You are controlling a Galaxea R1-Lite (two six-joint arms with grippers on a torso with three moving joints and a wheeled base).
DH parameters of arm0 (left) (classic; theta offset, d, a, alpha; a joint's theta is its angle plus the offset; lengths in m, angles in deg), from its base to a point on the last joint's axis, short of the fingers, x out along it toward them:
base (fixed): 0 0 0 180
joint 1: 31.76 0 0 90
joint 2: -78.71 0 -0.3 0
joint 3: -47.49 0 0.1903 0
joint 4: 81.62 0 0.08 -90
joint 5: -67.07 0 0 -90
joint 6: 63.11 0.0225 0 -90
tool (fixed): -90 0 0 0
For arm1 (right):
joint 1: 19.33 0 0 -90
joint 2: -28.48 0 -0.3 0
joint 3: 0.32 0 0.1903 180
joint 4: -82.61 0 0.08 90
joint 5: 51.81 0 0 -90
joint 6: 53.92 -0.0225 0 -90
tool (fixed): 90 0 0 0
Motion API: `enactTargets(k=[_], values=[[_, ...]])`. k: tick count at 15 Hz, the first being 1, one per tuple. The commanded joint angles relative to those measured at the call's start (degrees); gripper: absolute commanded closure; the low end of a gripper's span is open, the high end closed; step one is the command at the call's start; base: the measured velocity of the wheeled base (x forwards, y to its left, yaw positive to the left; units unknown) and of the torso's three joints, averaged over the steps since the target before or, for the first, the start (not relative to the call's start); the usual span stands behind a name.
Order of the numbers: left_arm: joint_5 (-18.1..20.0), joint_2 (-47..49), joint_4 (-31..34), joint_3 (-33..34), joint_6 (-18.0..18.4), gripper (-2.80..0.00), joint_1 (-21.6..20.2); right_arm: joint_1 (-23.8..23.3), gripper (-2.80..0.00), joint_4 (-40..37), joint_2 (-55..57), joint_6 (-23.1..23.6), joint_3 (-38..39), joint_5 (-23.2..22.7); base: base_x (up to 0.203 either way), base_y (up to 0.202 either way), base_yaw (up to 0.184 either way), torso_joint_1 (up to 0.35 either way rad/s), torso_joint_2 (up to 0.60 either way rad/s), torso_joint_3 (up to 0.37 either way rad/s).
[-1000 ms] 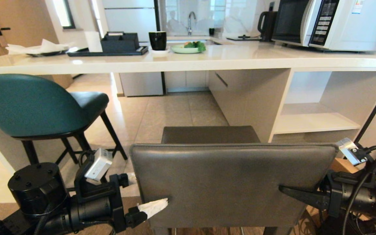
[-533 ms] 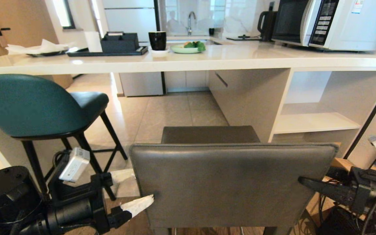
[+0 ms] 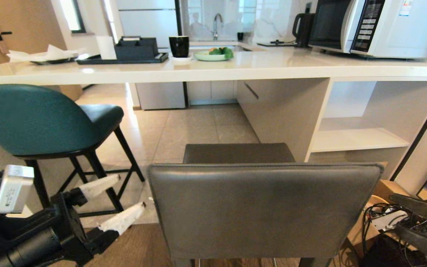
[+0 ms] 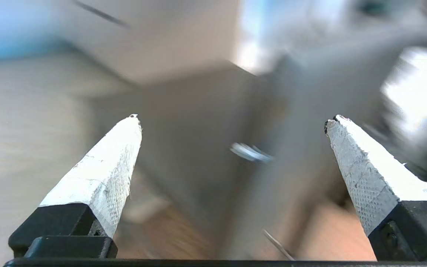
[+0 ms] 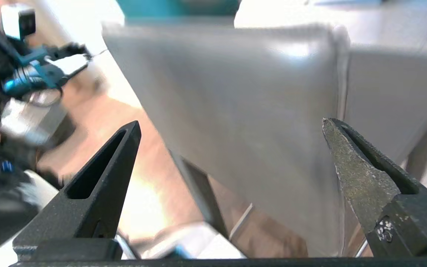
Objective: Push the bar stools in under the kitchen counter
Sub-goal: Pull the gray chair out from under the dining table, then pull the blue chair out from under the dining table
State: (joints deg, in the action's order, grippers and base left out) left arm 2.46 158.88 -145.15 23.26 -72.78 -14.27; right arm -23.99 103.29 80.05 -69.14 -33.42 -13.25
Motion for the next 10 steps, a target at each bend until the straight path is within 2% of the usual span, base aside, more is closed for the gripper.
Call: enactTargets(k=[1,3,4,6,7,8,10], values=[[-6.55,-7.43,2.94,-0.8,0.7,-2.8,-3.26,0.0,-2.8,-7.78,-13.05,-3.06,-5.7,7.21,0.0,0.0,0.0,0.0,0.0,0.0],[-11.14,-14.5,12.03,-1.29,2.85,-2.8,-4.45,0.0,-2.8,-19.71,-17.65,-4.42,-12.58,17.02,0.0,0.0,0.0,0.0,0.0,0.0],[-13.65,-19.15,18.29,-2.08,4.25,-2.8,-4.78,0.0,-2.8,-26.13,-20.07,-4.59,-15.27,20.51,0.0,0.0,0.0,0.0,0.0,0.0],[-19.68,-29.6,34.77,-6.35,5.78,-2.8,-5.4,0.0,-2.8,-37.24,-24.77,-4.55,-20.43,26.35,0.0,0.0,0.0,0.0,0.0,0.0],[-22.72,-34.85,46.51,-9.74,6.16,-2.8,-6.13,0.0,-2.8,-42.08,-26.61,-4.22,-22.45,29.85,0.0,0.0,0.0,0.0,0.0,0.0],[-25.05,-39.93,56.16,-13.15,6.36,-2.8,-8.09,0.0,-2.8,-45.31,-27.84,-2.97,-23.56,33.22,0.0,0.0,0.0,0.0,0.0,0.0],[-27.73,-48.18,66.99,-18.01,6.29,-2.8,-11.57,0.04,-2.8,-48.64,-29.2,2.38,-24.13,38.87,0.0,0.0,0.0,0.0,0.0,0.0]])
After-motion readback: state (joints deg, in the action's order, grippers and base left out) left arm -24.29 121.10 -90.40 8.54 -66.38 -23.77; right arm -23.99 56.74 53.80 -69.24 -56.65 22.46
